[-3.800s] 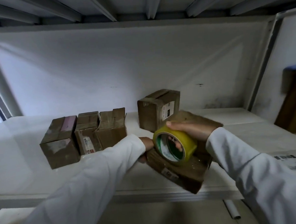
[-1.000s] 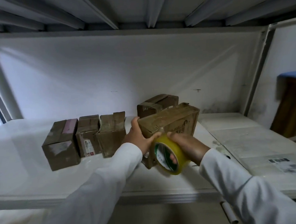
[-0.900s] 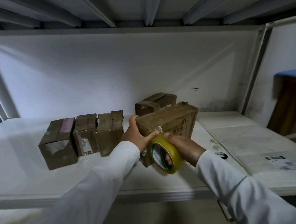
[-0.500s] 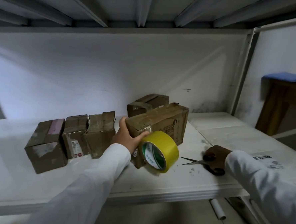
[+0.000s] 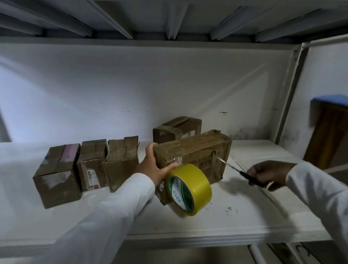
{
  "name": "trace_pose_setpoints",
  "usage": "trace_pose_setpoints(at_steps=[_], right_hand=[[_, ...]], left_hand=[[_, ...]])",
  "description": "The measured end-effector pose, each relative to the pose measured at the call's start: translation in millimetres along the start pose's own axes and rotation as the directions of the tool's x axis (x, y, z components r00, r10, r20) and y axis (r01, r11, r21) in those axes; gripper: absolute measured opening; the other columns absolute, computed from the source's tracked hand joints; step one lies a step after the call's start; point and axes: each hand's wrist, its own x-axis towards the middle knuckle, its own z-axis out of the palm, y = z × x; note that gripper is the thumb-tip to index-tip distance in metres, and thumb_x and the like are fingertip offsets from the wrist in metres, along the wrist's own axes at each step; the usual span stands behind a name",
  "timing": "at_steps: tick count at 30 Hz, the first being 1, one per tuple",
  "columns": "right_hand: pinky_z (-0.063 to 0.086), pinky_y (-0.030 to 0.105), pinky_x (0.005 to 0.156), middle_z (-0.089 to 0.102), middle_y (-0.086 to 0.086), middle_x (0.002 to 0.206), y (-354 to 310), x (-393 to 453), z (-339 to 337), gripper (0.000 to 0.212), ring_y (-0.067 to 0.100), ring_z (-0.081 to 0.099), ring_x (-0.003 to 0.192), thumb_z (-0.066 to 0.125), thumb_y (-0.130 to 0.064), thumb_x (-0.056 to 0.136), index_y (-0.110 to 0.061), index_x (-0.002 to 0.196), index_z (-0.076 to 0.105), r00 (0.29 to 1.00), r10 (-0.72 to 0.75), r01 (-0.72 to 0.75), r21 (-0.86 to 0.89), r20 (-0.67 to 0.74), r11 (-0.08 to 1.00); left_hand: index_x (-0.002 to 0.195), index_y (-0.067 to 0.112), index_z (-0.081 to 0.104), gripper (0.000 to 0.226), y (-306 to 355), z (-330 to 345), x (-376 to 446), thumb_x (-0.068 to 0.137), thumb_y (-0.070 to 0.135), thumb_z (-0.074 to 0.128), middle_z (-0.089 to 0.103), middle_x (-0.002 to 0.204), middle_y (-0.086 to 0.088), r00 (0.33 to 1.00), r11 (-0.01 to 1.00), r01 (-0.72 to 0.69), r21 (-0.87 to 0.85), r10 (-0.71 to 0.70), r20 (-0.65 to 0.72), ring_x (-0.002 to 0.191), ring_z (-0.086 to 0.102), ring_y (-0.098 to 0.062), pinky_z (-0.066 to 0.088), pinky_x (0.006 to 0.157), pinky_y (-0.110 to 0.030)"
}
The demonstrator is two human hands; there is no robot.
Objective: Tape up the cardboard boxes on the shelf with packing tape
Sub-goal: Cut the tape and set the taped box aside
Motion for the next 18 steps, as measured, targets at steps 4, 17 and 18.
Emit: trace_pose_setpoints(at_steps=[4, 17, 18], right_hand=[[0.044, 0.015, 0.053, 0.061, -0.009, 0.080, -43, -15, -16, 0.013, 0.004, 0.050, 0.064, 0.064, -0.013, 0.086, -0.021, 0.094, 0.058, 0.956, -0.221, 0.224, 0.010, 0.192, 0.975], [0.037, 0.014, 0.056, 0.057, -0.015, 0.071, -120, 13, -16, 0.014, 0.002, 0.048, 0.065, 0.075, -0.027, 0.078, -0.033, 0.083, 0.063, 0.939, -0.247, 0.328, -0.405, 0.240, 0.854], [0.037, 0.010, 0.053, 0.058, -0.018, 0.067, -120, 13, -16, 0.015, -0.002, 0.051, 0.062, 0.076, -0.025, 0.077, -0.032, 0.083, 0.064, 0.935, -0.260, 0.338, -0.391, 0.240, 0.856]], left_hand=[[0.141, 0.031, 0.017, 0.085, -2, -1, 6, 0.077, 0.045, 0.072, 0.047, 0.139, -0.005, 1.000, 1.000, 0.011, 0.009, -0.011, 0.015, 0.116, 0.055, -0.030, 0.045, 0.093, -0.035], [0.142, 0.026, 0.015, 0.092, -1, -5, 11, 0.075, 0.031, 0.078, 0.044, 0.139, -0.007, 0.993, 0.998, -0.060, 0.036, 0.056, 0.108, 0.121, 0.052, -0.027, 0.044, 0.102, -0.037], [0.142, 0.026, 0.015, 0.093, -1, -5, 11, 0.074, 0.031, 0.079, 0.044, 0.139, -0.008, 0.992, 0.998, -0.057, 0.037, 0.052, 0.115, 0.120, 0.053, -0.028, 0.044, 0.102, -0.039]])
